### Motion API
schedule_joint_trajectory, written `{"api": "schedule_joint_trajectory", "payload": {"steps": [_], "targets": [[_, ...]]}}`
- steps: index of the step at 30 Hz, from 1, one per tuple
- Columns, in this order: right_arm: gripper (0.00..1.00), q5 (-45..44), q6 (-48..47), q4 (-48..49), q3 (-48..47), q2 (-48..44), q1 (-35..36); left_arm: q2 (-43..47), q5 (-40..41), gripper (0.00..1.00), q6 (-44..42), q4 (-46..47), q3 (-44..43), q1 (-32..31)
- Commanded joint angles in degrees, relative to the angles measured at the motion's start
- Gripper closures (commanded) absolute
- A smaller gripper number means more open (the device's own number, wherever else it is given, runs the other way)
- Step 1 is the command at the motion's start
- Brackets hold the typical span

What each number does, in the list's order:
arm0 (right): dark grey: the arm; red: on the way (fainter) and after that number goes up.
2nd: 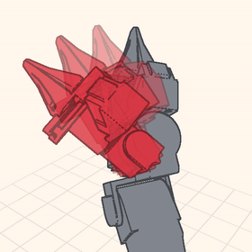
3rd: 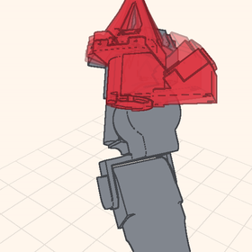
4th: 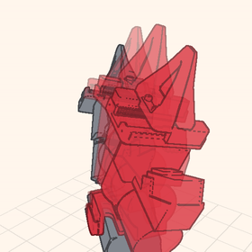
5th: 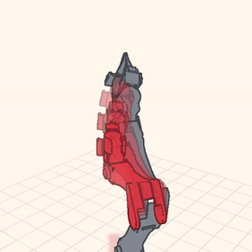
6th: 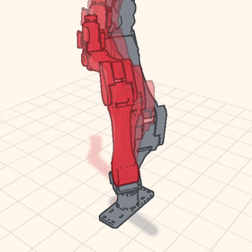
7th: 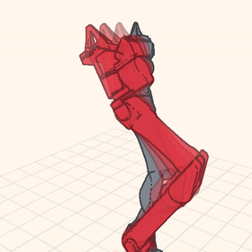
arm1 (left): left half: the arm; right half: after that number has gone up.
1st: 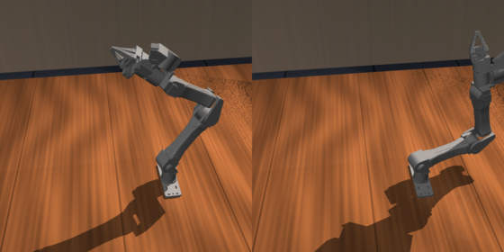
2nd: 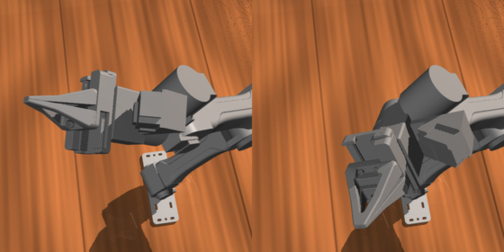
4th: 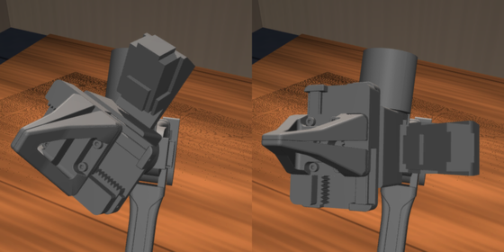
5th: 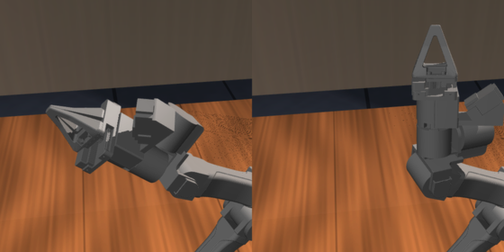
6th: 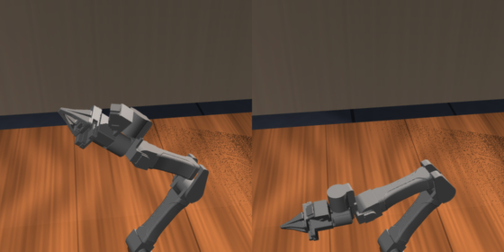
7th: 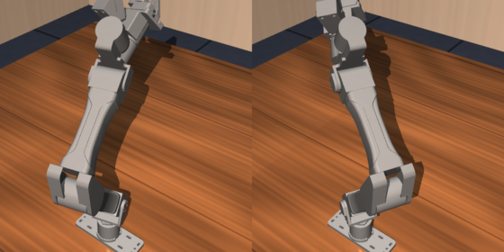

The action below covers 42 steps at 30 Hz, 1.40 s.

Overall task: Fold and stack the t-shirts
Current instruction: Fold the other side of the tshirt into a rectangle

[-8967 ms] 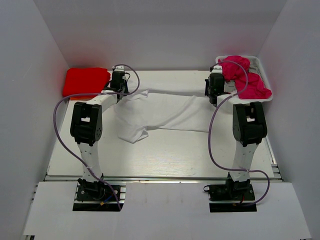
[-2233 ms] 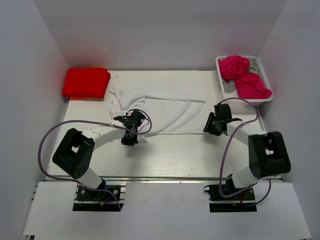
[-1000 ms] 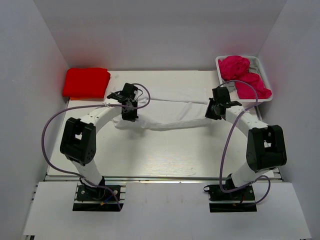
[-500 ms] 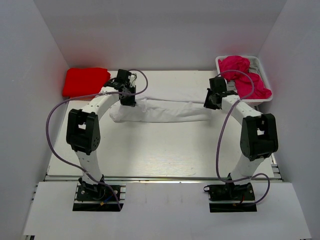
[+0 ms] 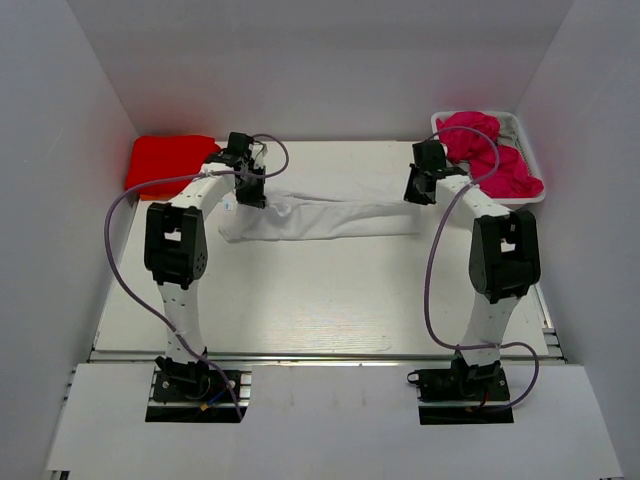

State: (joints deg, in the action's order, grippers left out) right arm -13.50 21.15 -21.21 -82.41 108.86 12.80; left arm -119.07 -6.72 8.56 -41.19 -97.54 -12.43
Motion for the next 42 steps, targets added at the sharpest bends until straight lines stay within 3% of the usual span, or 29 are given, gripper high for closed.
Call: {"api": "schedule_joint_trajectory", "payload": {"steps": [1,9,11,12,13,14,15,17,18,19,21,25,29,34,42], "targets": [[1.00,-3.02,-1.19,-1.20,-3.37,2.14,-0.49,-1.34,-3.20,1.00,-1.17,-0.03,-3.97,0.38],[1.00,-3.91,-2.25,-1.29,-7.67,7.15,-0.49,-4.07,-1.89,1.00,-0.30,0.84,-7.14,1.43],[1.00,-3.73,-2.77,-1.20,-8.81,7.86,-0.58,-4.60,-1.28,0.93,0.67,0.85,-9.24,1.96],[0.99,-3.64,-2.95,-1.20,-9.51,8.73,-0.49,-6.42,-0.41,0.81,1.37,-0.11,-11.95,1.97],[0.94,-3.64,-3.21,-1.29,-10.22,8.91,-0.49,-7.23,0.12,0.76,1.98,-0.12,-13.28,2.49],[0.85,-3.99,-3.30,-1.37,-10.49,9.09,-0.49,-8.19,1.17,0.69,3.03,-0.12,-14.69,2.49],[0.64,-4.34,-3.57,-1.38,-11.10,9.09,-0.49,-10.55,2.14,0.54,3.65,-0.99,-18.79,2.49],[0.58,-4.61,-3.83,-1.29,-11.46,8.92,-0.67,-13.37,5.55,0.49,4.96,-3.01,-23.46,3.20],[0.52,-4.43,-4.44,-1.29,-11.80,8.74,-0.49,-15.04,5.58,0.39,4.98,-4.06,-28.80,3.72],[0.39,-3.91,-4.71,-1.46,-11.81,7.87,-0.58,-17.75,4.19,0.16,4.98,-5.64,-31.02,4.25],[0.25,-3.64,-5.59,-1.64,-10.85,6.90,-0.58,-18.57,2.87,0.00,4.98,-6.36,-33.51,4.25],[0.10,0.65,-6.99,0.02,-7.60,1.38,-0.23,-10.87,3.46,0.00,5.59,-0.94,-21.43,4.78],[0.10,5.74,-7.70,1.09,-2.94,-2.76,-0.05,-5.22,6.01,0.00,6.12,1.90,-14.72,4.78],[0.10,8.22,-8.57,3.02,0.40,-6.54,0.03,-1.08,10.23,0.00,6.74,-0.20,-15.40,4.78],[0.10,15.05,-10.86,4.25,4.09,-8.49,0.48,3.31,7.61,0.00,3.06,-0.21,-13.31,3.56]]}}
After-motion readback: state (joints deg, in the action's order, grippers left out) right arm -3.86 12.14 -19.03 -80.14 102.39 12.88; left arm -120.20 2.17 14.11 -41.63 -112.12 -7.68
